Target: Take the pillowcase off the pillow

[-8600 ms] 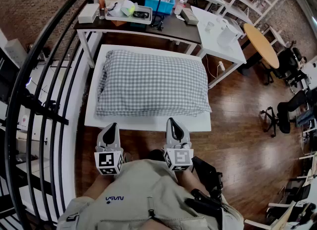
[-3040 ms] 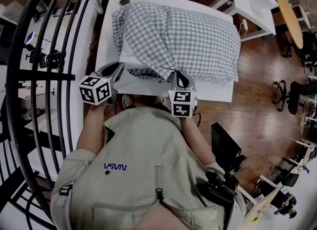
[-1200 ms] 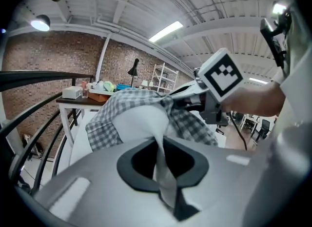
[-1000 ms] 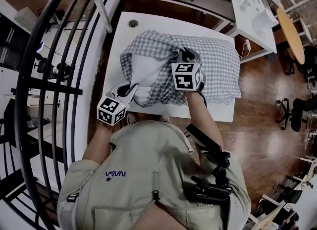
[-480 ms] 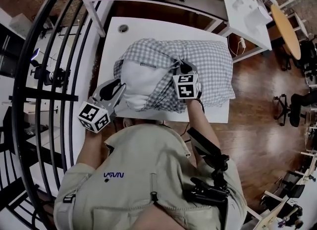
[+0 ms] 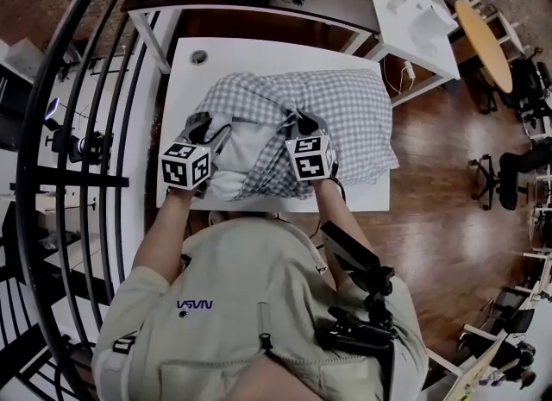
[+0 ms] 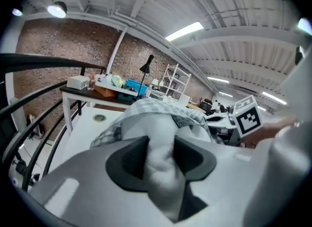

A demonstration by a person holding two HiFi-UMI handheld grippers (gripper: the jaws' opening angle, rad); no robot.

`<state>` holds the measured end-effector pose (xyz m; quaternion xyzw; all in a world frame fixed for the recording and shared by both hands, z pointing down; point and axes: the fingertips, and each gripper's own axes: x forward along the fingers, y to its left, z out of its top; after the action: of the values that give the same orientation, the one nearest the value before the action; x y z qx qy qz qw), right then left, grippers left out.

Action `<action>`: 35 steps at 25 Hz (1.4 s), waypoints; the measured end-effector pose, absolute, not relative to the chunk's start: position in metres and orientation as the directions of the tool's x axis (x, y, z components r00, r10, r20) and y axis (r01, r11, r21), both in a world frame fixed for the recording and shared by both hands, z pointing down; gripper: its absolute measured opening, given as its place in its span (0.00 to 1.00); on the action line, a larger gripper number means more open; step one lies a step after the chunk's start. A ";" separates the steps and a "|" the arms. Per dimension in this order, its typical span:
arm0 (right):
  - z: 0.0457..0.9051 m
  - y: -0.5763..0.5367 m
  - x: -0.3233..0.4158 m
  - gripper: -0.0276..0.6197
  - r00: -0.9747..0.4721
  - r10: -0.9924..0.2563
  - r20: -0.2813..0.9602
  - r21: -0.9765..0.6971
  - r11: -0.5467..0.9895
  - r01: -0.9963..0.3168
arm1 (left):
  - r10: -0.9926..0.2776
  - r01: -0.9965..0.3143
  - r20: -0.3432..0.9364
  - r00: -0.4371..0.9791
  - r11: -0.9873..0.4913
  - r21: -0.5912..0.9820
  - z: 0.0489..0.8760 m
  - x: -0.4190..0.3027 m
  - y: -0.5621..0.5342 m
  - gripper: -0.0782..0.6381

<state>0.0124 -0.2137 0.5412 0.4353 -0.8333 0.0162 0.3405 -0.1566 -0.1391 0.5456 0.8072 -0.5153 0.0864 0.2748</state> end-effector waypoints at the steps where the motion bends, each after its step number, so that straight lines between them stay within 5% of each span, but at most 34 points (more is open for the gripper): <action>1: 0.539 -0.211 0.014 0.06 -0.397 -0.702 0.591 0.244 0.625 -0.741 | -0.789 -0.886 0.418 0.450 -0.335 0.322 0.542 -0.153 -0.136 0.31; 3: 0.527 -0.200 0.014 0.08 -0.446 -0.658 0.607 0.153 0.647 -0.747 | -0.801 -0.898 0.409 0.436 -0.358 0.256 0.537 -0.149 -0.127 0.26; 6: 0.485 -0.173 -0.006 0.28 -0.589 -0.574 0.568 0.021 0.726 -0.687 | -0.822 -0.910 0.391 0.414 -0.372 0.181 0.530 -0.145 -0.116 0.23; 12: 0.421 -0.154 -0.098 0.33 -0.740 -0.525 0.420 0.150 0.845 -0.514 | -0.816 -0.892 0.387 0.429 -0.449 0.042 0.533 -0.140 -0.096 0.21; 18: 0.479 -0.186 -0.149 0.39 -0.640 -0.476 0.603 0.278 0.878 -0.390 | -0.835 -0.890 0.366 0.412 -0.455 -0.038 0.522 -0.133 -0.080 0.20; 19: 0.482 -0.190 -0.149 0.38 -0.630 -0.477 0.613 0.286 0.877 -0.385 | -0.838 -0.890 0.363 0.408 -0.454 -0.047 0.520 -0.131 -0.078 0.20; 21: 0.479 -0.200 -0.148 0.07 -0.617 -0.504 0.605 0.307 0.862 -0.402 | -0.840 -0.886 0.359 0.406 -0.458 -0.069 0.513 -0.128 -0.074 0.20; 29: 0.464 -0.281 -0.074 0.05 -0.414 -0.756 0.506 0.392 0.630 -0.670 | -0.869 -0.876 0.242 0.432 -0.468 -0.119 0.477 -0.128 -0.052 0.19; 35: 0.506 -0.301 0.055 0.05 -0.228 -0.782 0.581 0.270 0.449 -0.852 | -0.878 -0.892 0.177 0.445 -0.453 -0.003 0.452 -0.126 -0.075 0.19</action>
<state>0.0550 -0.3010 0.5057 0.5223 -0.7817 0.0521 0.3366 -0.1265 -0.0747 0.4523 0.8489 -0.5211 0.0764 0.0453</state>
